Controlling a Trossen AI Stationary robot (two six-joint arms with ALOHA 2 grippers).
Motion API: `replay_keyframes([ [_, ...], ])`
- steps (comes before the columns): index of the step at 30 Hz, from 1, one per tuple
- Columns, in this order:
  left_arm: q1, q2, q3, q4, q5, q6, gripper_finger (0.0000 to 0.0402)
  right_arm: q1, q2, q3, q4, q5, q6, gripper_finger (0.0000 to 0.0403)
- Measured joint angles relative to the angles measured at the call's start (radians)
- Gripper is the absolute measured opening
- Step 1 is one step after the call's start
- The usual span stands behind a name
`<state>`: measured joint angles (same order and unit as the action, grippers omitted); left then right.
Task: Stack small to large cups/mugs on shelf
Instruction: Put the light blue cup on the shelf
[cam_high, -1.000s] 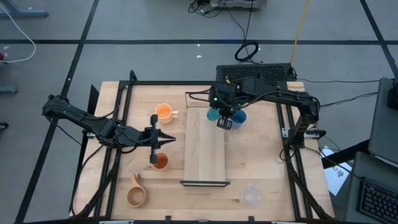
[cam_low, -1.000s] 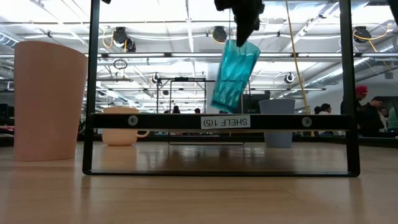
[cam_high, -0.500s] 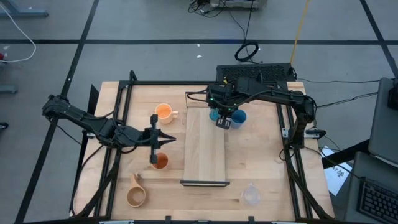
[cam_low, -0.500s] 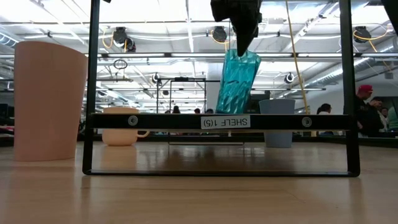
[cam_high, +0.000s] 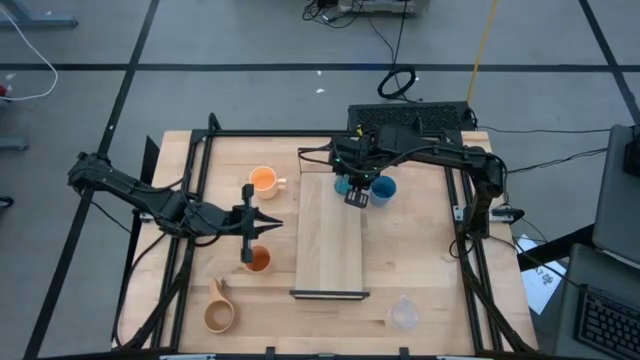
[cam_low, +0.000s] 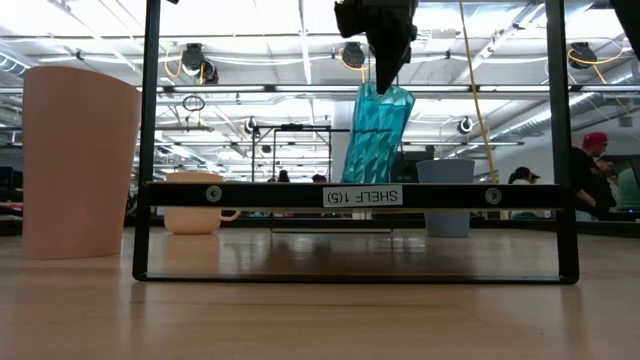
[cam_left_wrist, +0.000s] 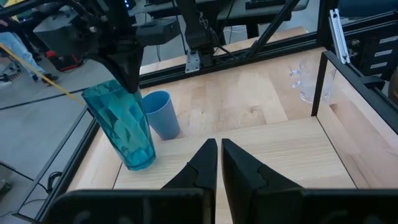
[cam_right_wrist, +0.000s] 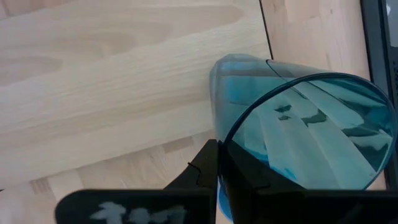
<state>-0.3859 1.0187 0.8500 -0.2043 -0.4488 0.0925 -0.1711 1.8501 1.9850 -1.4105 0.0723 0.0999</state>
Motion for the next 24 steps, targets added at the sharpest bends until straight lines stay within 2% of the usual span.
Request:
replay_keyframes([
  [24,0.0,0.0,0.0,0.0,0.0,0.0,0.0026,0.0,0.013,0.0,0.012,0.0,-0.026,0.0006],
])
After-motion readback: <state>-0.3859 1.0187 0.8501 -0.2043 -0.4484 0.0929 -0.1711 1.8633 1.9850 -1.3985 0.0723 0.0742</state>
